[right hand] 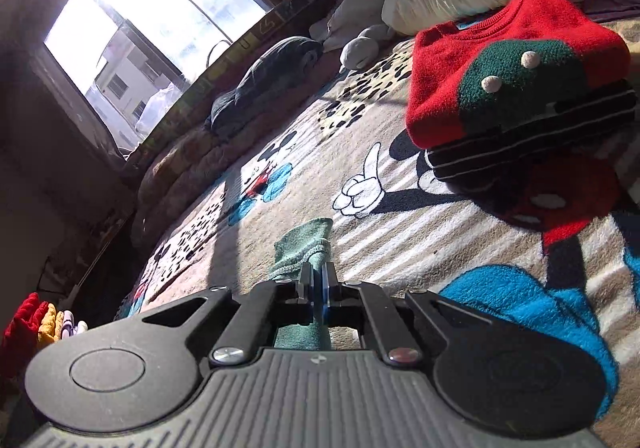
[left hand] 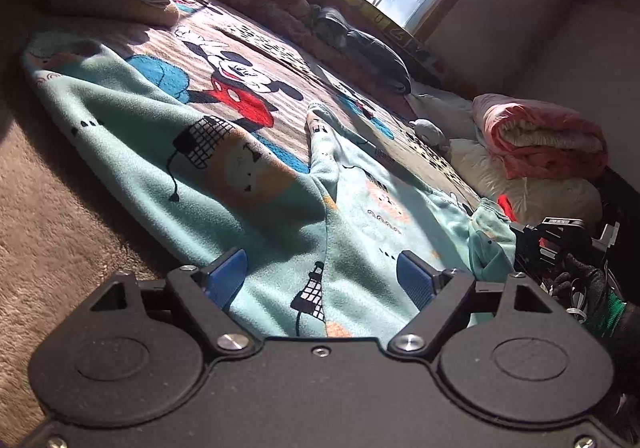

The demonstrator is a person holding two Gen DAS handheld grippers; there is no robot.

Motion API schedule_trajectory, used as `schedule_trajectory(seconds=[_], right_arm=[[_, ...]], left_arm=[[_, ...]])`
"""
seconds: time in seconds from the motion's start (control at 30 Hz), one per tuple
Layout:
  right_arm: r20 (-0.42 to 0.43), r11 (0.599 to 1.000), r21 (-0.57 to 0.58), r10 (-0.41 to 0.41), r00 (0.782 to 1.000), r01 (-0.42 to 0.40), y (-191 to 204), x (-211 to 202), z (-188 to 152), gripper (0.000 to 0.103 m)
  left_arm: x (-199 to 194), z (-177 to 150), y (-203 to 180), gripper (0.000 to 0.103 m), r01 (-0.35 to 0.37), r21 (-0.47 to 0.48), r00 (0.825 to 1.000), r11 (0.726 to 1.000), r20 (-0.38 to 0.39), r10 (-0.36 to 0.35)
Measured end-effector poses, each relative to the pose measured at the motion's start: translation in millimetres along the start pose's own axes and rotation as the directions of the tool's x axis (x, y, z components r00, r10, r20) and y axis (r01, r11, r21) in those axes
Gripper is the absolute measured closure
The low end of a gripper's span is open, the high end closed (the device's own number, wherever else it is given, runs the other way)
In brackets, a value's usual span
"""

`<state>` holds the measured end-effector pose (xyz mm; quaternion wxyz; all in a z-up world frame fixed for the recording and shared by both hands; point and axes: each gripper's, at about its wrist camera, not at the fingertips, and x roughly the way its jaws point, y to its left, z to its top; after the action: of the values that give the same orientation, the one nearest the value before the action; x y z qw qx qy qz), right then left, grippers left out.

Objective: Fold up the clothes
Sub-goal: 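Grasp the teal sleeve cuff with the right gripper and lift it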

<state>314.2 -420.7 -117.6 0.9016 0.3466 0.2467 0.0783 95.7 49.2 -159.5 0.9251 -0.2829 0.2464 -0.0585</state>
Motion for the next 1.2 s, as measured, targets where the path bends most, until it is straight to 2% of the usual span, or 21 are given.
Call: schedule_trajectory(seconds=[0.27, 0.43, 0.6, 0.97, 1.2], right_arm=[[0.098, 1.000, 0.005, -0.003, 0.995, 0.003, -12.6, -73.7, 13.1, 0.097], [0.166, 0.997, 0.067, -0.038, 0.985, 0.027, -33.6, -115.2, 10.0, 0.097], [0.206, 0.986, 0.145, -0.110, 0.972, 0.081, -62.7, -147.1, -0.1, 0.098], [0.193, 0.960, 0.207, -0.228, 0.954, 0.187, -107.4, -173.1, -23.8, 0.098], [0.140, 0.917, 0.262, -0.344, 0.929, 0.300, -147.4, -172.9, -43.6, 0.100]], left_arm=[[-0.3, 0.1, 0.5, 0.019, 0.004, -0.008, 1.000, 1.000, -0.001, -0.004], [-0.3, -0.8, -0.4, 0.019, 0.003, -0.004, 1.000, 1.000, -0.001, -0.003], [-0.2, -0.6, 0.0, 0.019, 0.003, -0.004, 1.000, 1.000, -0.001, -0.003], [-1.0, -1.4, -0.8, 0.019, 0.001, 0.002, 1.000, 1.000, 0.000, -0.001], [-0.7, -2.4, -1.4, 0.019, -0.001, 0.012, 1.000, 1.000, 0.001, 0.001]])
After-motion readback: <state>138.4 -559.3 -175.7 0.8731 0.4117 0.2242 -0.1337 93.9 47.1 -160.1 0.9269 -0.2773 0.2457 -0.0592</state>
